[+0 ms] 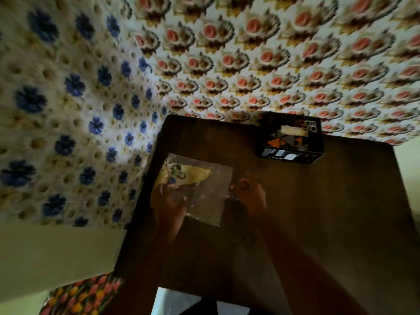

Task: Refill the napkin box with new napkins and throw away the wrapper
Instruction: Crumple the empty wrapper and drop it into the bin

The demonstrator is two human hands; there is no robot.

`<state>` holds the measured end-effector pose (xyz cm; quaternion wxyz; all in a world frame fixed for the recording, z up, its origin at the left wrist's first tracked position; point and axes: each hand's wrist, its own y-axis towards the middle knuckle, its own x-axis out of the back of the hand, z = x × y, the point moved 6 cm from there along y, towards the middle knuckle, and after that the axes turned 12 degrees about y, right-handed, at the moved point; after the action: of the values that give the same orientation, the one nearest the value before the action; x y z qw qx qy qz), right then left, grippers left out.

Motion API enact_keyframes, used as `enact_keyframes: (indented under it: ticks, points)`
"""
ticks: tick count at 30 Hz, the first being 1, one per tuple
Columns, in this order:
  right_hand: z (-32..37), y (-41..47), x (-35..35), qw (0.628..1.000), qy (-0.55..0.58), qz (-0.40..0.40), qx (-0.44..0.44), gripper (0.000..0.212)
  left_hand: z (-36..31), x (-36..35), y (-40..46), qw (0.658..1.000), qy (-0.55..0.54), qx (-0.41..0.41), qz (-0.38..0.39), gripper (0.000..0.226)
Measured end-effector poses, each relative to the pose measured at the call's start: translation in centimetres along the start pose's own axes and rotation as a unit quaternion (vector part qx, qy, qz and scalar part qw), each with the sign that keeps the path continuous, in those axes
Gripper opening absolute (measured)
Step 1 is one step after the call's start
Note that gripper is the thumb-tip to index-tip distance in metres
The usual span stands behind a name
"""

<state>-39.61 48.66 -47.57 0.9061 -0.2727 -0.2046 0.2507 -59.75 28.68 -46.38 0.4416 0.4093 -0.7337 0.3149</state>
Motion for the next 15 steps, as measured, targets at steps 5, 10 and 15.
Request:
enact_keyframes:
  ticks: [5,10,15]
  points:
    - [-0.5,2.1,-3.7,0.994,-0.105,-0.022,-0.031,0.082,2.4,0.0,2.6,0.994,0.071,-0.009,0.085,0.081]
    - [-0.2,2.5,-4.8,0.986,-0.156,-0.05,-0.024,0.048,3.4,-0.2,3.7,0.989,0.126,-0.004,0.079,0.096]
    - [-0.7,2.0,-5.7,0.991,-0.12,-0.049,-0.022,0.025,4.1,-0.4,4.6,0.994,0.089,0.008,0.07,0.096]
